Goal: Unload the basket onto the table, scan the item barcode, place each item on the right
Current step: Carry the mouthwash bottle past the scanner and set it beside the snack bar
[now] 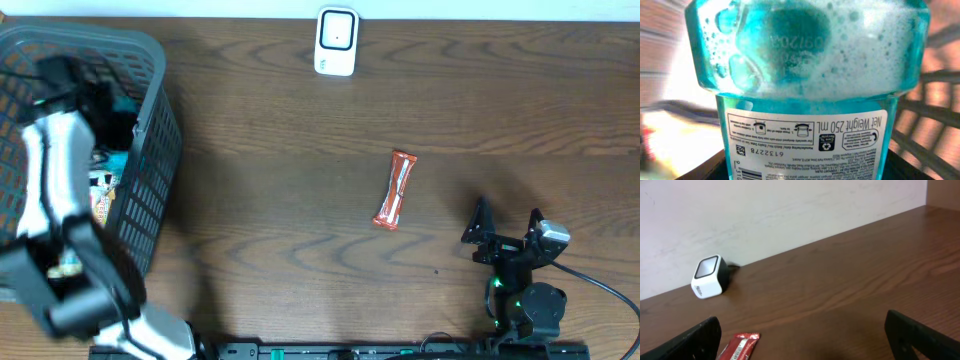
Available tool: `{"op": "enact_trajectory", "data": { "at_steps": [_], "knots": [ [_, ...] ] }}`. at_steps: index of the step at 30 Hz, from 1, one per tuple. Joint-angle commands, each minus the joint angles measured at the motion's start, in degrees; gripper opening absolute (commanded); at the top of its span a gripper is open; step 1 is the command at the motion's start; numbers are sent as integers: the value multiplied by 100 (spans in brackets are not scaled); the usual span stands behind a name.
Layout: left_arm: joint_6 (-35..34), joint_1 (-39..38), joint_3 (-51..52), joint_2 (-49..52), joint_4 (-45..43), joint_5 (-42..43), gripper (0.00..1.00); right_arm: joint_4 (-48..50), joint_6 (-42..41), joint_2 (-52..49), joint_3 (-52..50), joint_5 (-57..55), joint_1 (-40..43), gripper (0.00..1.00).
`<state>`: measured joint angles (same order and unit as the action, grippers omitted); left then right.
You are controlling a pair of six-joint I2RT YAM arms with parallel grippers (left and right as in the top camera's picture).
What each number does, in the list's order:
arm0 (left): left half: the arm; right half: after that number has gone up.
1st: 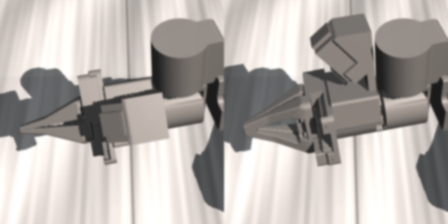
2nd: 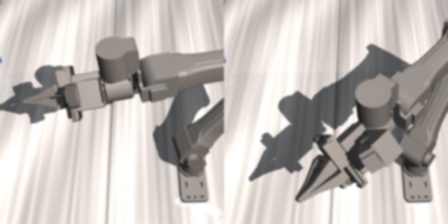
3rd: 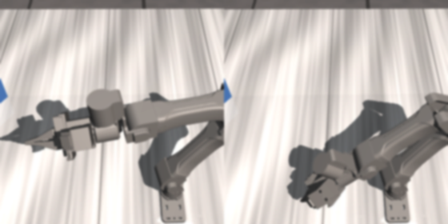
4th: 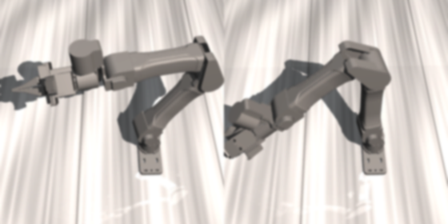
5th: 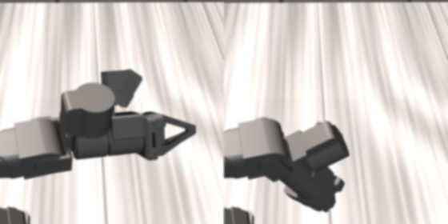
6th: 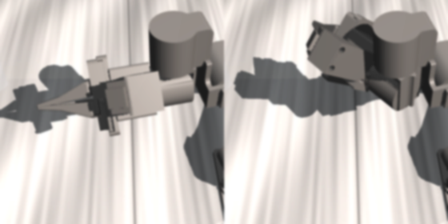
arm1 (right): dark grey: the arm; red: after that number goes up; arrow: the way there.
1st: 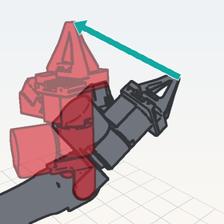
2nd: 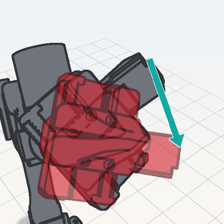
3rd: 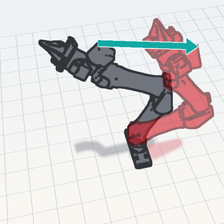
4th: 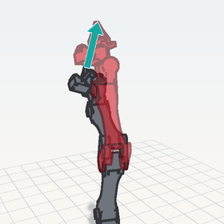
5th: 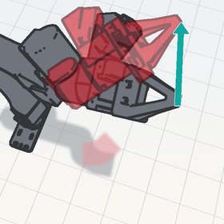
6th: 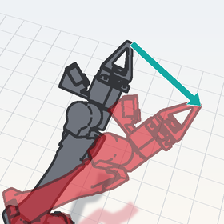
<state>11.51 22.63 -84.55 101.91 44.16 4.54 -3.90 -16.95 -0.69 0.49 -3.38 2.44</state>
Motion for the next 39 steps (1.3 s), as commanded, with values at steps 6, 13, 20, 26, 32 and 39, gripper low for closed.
{"op": "enact_trajectory", "data": {
  "at_steps": [6, 13, 20, 26, 32, 39],
  "knots": [
    [-1126, 343, -98, -1679, -223, 197, 51, -11, -15, 31, -17, 9, -20, 99],
    [-2105, 326, -98, -2833, -741, 2415, 51, -11, -15, 31, -17, 9, -20, 99],
    [-2833, -551, -87, -3156, -662, 3834, 51, -11, -15, 31, -17, 9, -20, 99],
    [-2811, -2402, 227, -2688, -542, 3657, 51, -11, -15, 31, -17, 9, -20, 99],
    [-2813, -3985, 356, -1725, -588, 2673, 51, -11, -15, 31, -17, 9, -20, 99],
    [-2813, -5110, 356, -466, -765, 1655, 51, -11, -15, 31, -17, 9, -20, 99]
  ]
}}
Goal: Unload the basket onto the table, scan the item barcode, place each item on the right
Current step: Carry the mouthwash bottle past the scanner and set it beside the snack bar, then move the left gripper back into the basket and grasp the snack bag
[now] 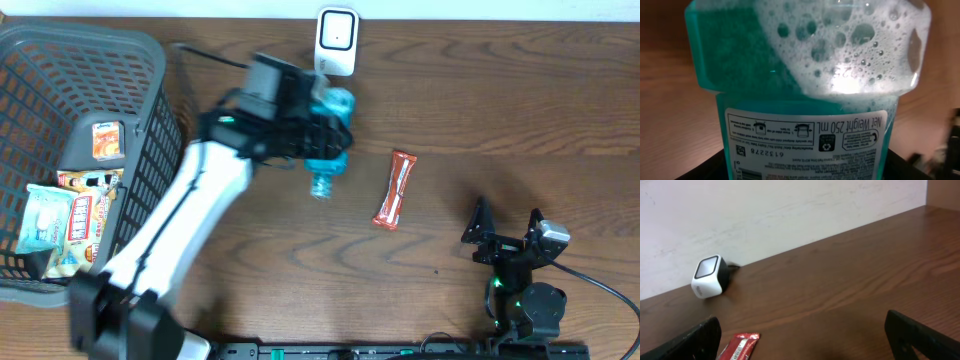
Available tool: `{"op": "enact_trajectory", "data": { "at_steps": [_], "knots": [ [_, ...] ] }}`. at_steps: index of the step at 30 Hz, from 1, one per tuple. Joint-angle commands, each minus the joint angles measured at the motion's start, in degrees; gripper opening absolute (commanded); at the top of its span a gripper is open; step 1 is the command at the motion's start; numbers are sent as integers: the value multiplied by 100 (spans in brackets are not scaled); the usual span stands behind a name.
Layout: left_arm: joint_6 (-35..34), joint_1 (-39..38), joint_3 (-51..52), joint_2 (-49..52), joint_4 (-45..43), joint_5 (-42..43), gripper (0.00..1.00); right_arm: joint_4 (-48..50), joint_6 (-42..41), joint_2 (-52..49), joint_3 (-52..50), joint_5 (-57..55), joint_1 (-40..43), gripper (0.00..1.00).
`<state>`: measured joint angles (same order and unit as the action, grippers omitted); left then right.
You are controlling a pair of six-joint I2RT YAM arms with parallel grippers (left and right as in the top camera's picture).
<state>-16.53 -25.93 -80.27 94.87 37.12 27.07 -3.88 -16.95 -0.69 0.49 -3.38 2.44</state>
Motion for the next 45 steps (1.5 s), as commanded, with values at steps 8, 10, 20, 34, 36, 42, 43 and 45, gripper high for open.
{"op": "enact_trajectory", "data": {
  "at_steps": [8, 10, 20, 34, 36, 42, 43, 45],
  "knots": [
    [-28, -857, -72, 1460, -533, -1259, 51, -13, -15, 31, -17, 9, -20, 99],
    [-170, -931, -72, 1685, -688, -1263, 51, -13, -15, 31, -17, 9, -20, 99],
    [-459, -1091, -74, 2079, -1185, -1279, 55, -13, -15, 31, -17, 9, -20, 99],
    [-291, -1078, -109, 1318, -1106, -1279, 94, -13, -15, 31, -17, 11, -20, 99],
    [-26, -1023, -192, 975, -962, -1283, 100, -13, -15, 31, -17, 9, -20, 99],
    [566, -555, -498, -490, -446, -2249, 98, -13, -15, 31, -17, 11, -20, 99],
    [605, -417, -505, -793, -420, -2492, 98, -13, -15, 31, -17, 9, -20, 99],
    [603, -79, -505, -1351, -393, -2997, 98, -13, -15, 31, -17, 9, -20, 99]
  ]
}}
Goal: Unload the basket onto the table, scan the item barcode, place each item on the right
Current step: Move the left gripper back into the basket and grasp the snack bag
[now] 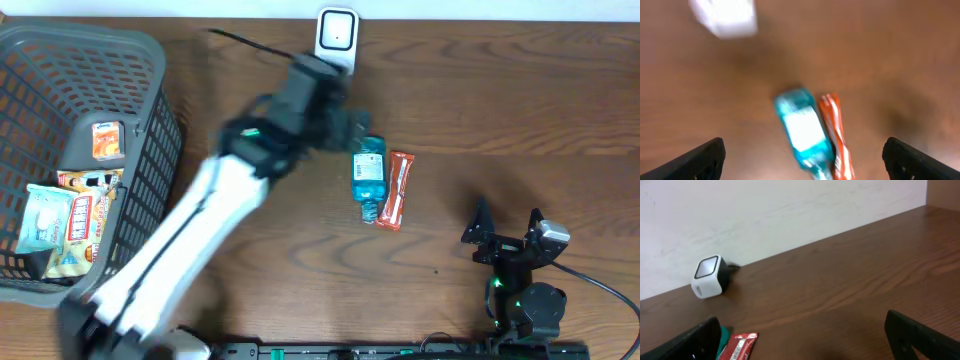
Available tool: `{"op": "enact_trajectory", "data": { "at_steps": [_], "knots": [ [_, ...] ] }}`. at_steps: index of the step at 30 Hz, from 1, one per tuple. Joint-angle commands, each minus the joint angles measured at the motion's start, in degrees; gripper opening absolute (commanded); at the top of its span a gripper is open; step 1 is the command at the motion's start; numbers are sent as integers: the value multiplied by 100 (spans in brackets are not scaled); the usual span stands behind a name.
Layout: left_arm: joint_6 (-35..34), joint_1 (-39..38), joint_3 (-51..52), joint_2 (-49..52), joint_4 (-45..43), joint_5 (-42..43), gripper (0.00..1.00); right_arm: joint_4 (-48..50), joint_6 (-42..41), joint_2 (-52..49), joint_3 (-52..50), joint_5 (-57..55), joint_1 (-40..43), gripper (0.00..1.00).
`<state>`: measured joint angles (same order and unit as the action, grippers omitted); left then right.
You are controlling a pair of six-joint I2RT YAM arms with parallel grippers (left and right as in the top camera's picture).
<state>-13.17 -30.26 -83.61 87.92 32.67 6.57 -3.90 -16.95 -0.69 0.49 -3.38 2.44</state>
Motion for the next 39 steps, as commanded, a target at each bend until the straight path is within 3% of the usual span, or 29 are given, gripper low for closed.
{"op": "enact_trajectory", "data": {
  "at_steps": [1, 5, 12, 17, 21, 32, 39],
  "knots": [
    [264, 597, -170, -962, 76, -1220, 98, -11, -15, 31, -17, 11, -20, 99],
    [-31, 1692, -170, -1790, 413, -2002, 98, -11, -15, 31, -17, 9, -20, 99],
    [-2524, 4387, -142, -2124, 2135, -2487, 98, -9, -15, 31, -17, 9, -20, 99],
    [-3893, 5707, 131, -1799, 3073, -2411, 98, -11, -15, 31, -17, 9, -20, 99],
    [-3582, 6116, 413, -1423, 3088, -2229, 98, -9, -15, 31, -17, 9, -20, 99],
    [-437, 6142, 1644, -105, 1751, -2135, 98, -11, -15, 31, -17, 9, -20, 99],
    [662, 6144, 2505, 424, 782, -1325, 98, -11, -15, 31, -17, 11, -20, 99]
  ]
}}
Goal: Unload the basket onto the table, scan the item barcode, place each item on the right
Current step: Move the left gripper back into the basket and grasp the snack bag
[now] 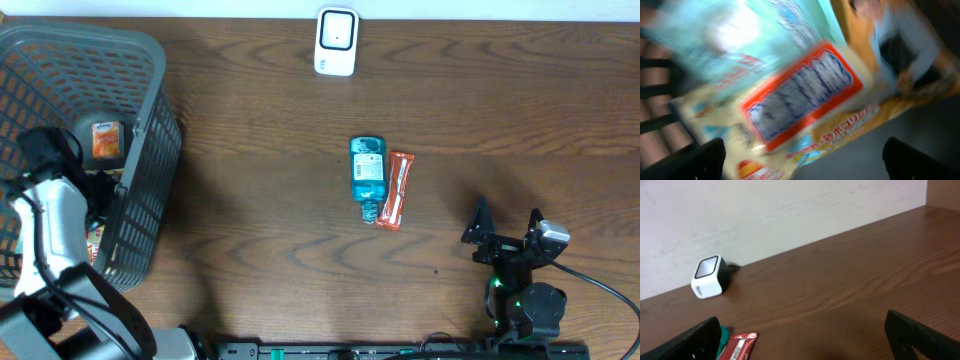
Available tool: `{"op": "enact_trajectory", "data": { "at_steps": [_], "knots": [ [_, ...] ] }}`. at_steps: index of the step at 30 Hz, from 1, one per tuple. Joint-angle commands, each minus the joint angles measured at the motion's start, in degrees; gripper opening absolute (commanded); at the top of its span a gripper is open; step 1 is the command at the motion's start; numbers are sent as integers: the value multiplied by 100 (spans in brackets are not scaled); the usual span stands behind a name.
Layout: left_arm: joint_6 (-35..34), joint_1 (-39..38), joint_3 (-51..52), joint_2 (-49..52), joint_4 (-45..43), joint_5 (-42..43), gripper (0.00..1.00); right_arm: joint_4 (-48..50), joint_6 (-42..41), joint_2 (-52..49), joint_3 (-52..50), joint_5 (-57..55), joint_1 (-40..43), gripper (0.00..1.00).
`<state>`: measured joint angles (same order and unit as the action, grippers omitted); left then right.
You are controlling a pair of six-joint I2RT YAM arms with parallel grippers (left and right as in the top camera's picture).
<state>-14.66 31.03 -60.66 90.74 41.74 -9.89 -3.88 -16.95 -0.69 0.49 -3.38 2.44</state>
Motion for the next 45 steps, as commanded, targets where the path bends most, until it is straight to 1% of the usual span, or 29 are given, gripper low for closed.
{"op": "enact_trajectory", "data": {
  "at_steps": [1, 11, 12, 13, 14, 15, 16, 17, 18, 23, 27, 33, 41, 45],
  "knots": [
    [848, 15, 243, 190, -166, 326, 98, -13, -15, 31, -17, 9, -20, 99],
    [844, 15, 260, 866, -348, 326, 98, -13, -15, 31, -17, 11, -20, 99],
    [844, 15, 260, 940, -341, 326, 88, -13, -15, 31, -17, 9, -20, 99],
    [844, 15, 260, 1016, -326, 326, 73, -13, -15, 31, -17, 11, -20, 99],
    [844, 15, 260, 1080, -317, 328, 56, -13, -15, 31, -17, 11, -20, 99],
    [844, 15, 260, 1128, -299, 328, 43, -13, -15, 31, -17, 9, -20, 99],
    [841, 15, 260, 1163, -284, 328, 27, -13, -15, 31, -17, 9, -20, 99],
    [839, 15, 260, 1172, -282, 328, 14, -11, -15, 31, -17, 9, -20, 99],
    [833, 15, 260, 1169, -280, 328, 8, -13, -15, 31, -17, 9, -20, 99],
    [686, 15, 234, 938, -280, 330, 8, -13, -15, 31, -17, 11, -20, 99],
    [664, 15, 98, 472, -208, 334, 7, -13, -15, 31, -17, 9, -20, 99],
    [522, 15, -28, -697, -221, 350, 8, -13, -15, 31, -17, 9, -20, 99],
    [-363, 15, -28, -2498, -573, 348, 8, -13, -15, 31, -17, 9, -17, 99],
    [-564, 15, -28, -3093, -691, 348, 7, -13, -15, 31, -17, 9, -20, 99]
  ]
}}
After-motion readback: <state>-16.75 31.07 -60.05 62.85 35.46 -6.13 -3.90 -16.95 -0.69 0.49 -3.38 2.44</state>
